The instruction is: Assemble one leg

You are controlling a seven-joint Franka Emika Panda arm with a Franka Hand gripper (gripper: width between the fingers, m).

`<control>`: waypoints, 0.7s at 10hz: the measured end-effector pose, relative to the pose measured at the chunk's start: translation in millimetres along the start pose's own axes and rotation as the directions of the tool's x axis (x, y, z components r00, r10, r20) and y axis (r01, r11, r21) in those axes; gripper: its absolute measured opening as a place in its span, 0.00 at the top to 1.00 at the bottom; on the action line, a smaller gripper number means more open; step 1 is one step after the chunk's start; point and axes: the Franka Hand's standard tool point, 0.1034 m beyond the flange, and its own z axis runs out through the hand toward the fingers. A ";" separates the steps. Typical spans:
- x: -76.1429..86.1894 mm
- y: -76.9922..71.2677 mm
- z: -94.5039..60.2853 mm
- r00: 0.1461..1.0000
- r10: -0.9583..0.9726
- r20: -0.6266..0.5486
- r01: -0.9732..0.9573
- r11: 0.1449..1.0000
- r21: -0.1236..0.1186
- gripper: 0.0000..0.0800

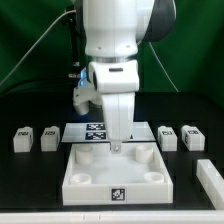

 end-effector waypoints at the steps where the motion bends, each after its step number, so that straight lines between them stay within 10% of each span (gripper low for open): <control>1: -0.5 -3.1 7.7 1.000 0.012 -0.004 -0.012 1.000 0.016 0.19; 4: -1.0 -2.9 11.0 1.000 0.026 -0.004 -0.026 0.999 0.027 0.30; 7: -1.4 -3.4 11.4 1.000 0.027 -0.004 -0.026 0.999 0.028 0.89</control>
Offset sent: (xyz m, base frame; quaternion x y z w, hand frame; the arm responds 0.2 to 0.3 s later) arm 0.0000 0.0000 0.0000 0.0000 0.0000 0.0000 1.0000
